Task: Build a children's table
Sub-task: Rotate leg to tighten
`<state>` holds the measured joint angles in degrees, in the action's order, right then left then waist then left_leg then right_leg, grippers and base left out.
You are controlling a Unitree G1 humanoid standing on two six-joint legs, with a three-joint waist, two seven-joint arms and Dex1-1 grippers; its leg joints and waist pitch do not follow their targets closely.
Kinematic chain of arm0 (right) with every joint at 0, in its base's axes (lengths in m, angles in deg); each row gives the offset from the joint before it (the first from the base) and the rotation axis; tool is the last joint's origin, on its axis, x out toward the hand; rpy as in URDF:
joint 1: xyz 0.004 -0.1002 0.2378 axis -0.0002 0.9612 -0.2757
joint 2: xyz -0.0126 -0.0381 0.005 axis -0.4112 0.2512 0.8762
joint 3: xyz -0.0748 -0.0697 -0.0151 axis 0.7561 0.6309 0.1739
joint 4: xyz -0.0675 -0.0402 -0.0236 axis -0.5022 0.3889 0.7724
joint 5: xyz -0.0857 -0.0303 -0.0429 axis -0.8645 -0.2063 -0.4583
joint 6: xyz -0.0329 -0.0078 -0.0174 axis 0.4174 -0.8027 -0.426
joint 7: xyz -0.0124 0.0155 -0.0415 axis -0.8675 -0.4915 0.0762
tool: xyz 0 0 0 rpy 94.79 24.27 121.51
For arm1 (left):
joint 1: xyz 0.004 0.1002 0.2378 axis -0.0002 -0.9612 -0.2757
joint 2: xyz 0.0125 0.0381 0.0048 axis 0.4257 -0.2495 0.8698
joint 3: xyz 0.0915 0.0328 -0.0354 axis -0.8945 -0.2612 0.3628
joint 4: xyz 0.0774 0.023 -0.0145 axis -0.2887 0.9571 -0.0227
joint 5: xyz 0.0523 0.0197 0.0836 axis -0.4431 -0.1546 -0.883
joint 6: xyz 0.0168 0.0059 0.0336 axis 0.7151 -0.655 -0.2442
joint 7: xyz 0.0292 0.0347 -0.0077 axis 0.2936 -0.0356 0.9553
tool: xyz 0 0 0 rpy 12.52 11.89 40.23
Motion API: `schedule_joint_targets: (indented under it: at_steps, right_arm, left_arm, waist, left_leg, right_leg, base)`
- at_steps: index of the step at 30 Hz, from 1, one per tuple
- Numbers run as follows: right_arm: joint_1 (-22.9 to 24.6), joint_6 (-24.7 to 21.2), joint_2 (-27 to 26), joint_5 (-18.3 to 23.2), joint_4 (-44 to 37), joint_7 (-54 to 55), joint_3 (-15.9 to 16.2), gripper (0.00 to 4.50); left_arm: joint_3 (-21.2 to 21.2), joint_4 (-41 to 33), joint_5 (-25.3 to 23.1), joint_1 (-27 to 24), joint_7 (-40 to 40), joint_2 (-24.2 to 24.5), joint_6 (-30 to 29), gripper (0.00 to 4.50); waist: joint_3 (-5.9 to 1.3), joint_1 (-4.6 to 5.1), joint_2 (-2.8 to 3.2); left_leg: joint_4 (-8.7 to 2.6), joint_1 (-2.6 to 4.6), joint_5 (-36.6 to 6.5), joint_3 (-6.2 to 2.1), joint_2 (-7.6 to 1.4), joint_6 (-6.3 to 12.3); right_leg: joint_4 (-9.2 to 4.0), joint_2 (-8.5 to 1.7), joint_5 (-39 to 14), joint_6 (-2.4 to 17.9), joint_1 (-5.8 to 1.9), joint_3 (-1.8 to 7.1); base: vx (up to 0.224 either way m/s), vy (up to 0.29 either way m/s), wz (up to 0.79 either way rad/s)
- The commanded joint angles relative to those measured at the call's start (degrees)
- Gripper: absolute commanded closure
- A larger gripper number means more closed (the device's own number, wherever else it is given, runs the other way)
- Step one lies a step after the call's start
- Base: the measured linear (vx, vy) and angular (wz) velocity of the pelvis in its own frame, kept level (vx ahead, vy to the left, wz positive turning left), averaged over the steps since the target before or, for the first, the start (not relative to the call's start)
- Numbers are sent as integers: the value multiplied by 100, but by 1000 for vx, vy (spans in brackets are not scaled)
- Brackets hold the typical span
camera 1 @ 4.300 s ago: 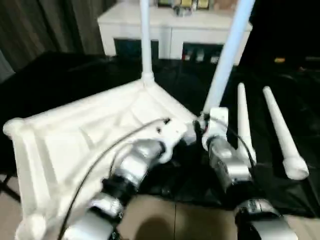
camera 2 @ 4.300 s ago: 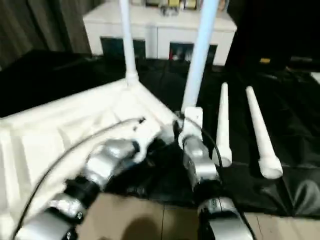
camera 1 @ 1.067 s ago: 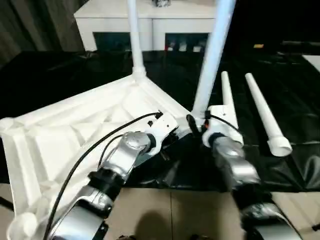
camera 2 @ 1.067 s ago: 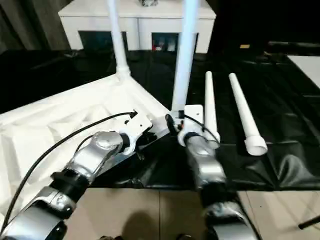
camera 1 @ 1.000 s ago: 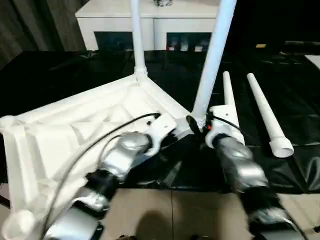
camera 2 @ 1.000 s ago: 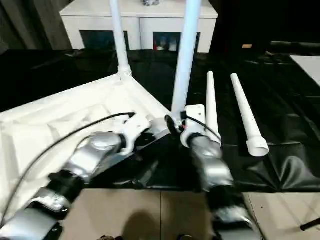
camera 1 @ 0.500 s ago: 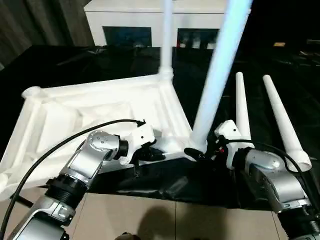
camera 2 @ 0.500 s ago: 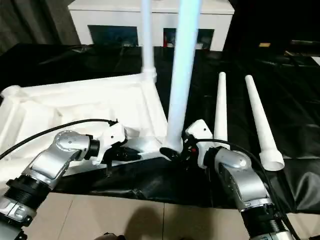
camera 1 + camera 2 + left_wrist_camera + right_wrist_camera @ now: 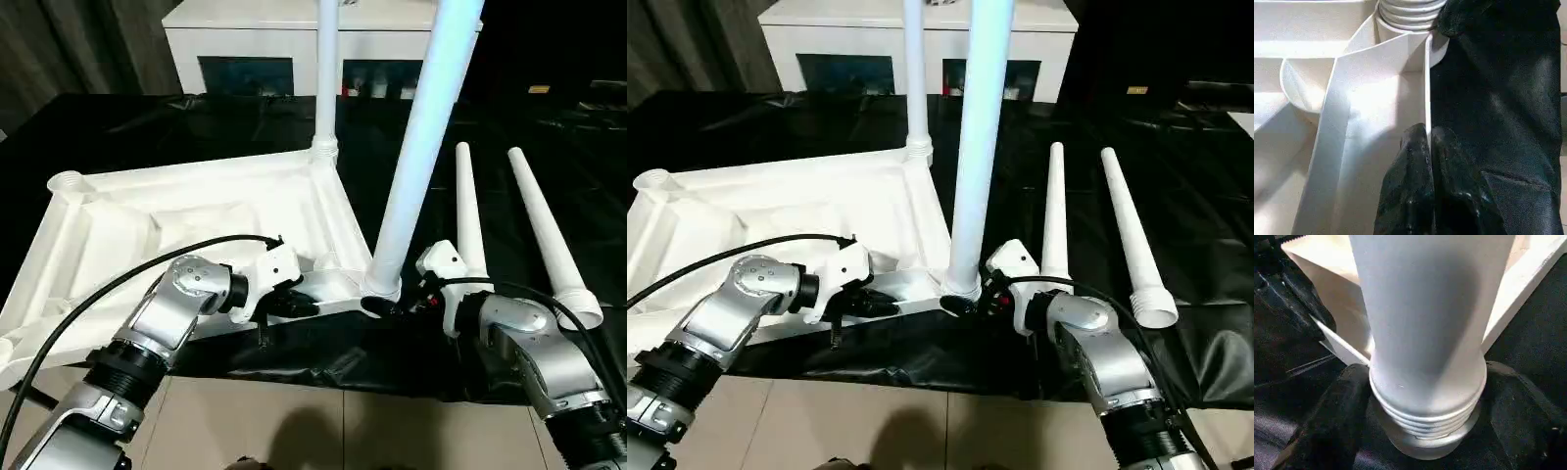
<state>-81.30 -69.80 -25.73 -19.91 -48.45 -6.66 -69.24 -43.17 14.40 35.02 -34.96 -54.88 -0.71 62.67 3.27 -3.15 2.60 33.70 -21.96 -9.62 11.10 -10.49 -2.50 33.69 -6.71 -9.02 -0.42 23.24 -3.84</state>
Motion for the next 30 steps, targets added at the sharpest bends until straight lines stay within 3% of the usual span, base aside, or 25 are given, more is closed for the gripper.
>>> schedule_joint_targets:
  at_steps: [1,8,23,25,30]
  right_arm:
    - [31,-42,-17,6,-147,-60,38,138]
    - [25,-2,-75,-20,-67,-47,48,173]
    - [24,122,-244,-21,24,100,-34,178]
    - [10,72,-277,54,31,86,-85,108]
    - [-26,85,-337,133,-54,159,-196,67]
  left_arm:
    - [-68,-29,-54,5,-51,48,-15,450]
    - [-75,-14,-57,20,-73,35,-22,450]
    - [-104,-78,-37,-24,-124,44,-82,450]
    - [-109,-75,-41,-18,-124,41,-83,450]
    - [-116,-91,-42,-15,-130,30,-87,450]
  waist:
    - [-421,0,-96]
    - [-424,-4,-105]
    - [-428,4,-110]
    - [-426,13,-108]
    - [-433,4,-93]
  left_leg:
    - [-420,96,-1550,-88,-222,200]
    - [-403,92,-1538,-81,-214,234]
    - [-403,89,-1568,-86,-213,184]
    - [-405,96,-1620,-85,-214,174]
    - [-401,104,-1583,-82,-218,152]
  right_leg:
    - [-342,-160,-1432,1219,-248,196]
    - [-341,-160,-1473,1228,-246,202]
    - [-339,-150,-1534,1189,-237,203]
    - [-344,-147,-1558,1195,-233,203]
    - [-336,-140,-1470,1218,-230,208]
  base:
    - [0,0,0]
    - [0,0,0]
    - [0,0,0]
    - [0,0,0]
    - [0,0,0]
